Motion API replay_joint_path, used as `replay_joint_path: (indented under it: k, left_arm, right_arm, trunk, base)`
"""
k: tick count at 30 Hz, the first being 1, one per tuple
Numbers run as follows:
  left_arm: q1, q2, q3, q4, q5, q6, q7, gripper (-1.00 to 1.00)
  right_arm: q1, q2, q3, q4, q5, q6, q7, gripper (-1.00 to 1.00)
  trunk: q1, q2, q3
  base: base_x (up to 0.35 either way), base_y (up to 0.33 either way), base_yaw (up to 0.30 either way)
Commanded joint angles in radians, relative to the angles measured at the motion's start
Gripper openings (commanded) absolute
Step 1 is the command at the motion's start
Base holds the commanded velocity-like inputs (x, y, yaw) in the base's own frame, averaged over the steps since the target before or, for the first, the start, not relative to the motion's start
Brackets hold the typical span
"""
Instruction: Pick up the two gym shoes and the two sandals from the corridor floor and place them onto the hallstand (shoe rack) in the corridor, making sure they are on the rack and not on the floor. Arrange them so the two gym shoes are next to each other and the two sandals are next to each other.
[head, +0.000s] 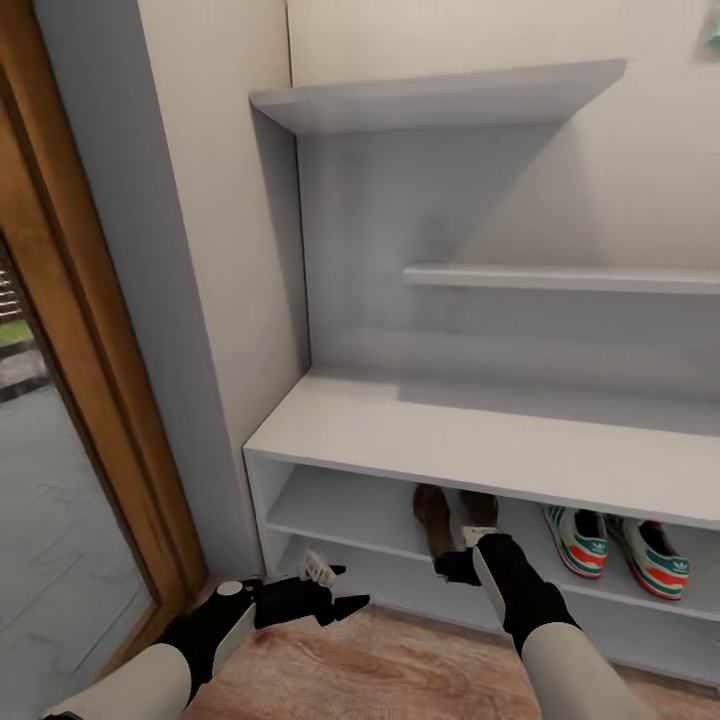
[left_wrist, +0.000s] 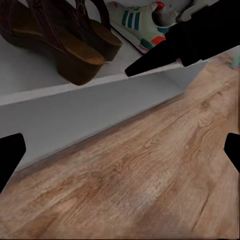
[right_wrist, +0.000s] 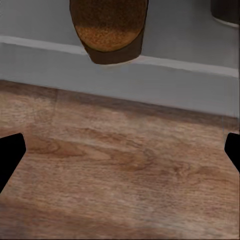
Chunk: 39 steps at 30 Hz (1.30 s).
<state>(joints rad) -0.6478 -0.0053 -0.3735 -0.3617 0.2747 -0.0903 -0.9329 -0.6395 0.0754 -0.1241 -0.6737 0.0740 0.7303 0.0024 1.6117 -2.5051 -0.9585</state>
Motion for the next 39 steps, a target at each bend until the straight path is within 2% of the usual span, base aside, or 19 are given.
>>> replay_joint_path:
  k: [1,24,39]
  left_arm:
    - [-0.001,0.001,-0.007,0.001,0.004,-0.009,0.001,1.00]
    - [-0.001,0.001,-0.007,0.001,0.004,-0.009,0.000,1.00]
    - [-0.001,0.001,-0.007,0.001,0.004,-0.009,0.000,1.00]
  right_arm:
    - [0.000,0.002,-0.005,-0.001,0.007,0.004,0.002,1.00]
    - [0.000,0.001,-0.003,0.001,0.008,0.000,0.005,1.00]
    - [0.004,0.001,-0.002,0.002,0.014,-0.002,0.007,1.00]
  trunk:
    - [-0.001,0.000,-0.001]
    - [-0.001,0.000,-0.001]
    - [-0.001,0.000,-0.001]
  base:
    - [-0.336,0.000,0.000]
    - [-0.327,0.000,0.000]
    - [-0.030,0.000,0.000]
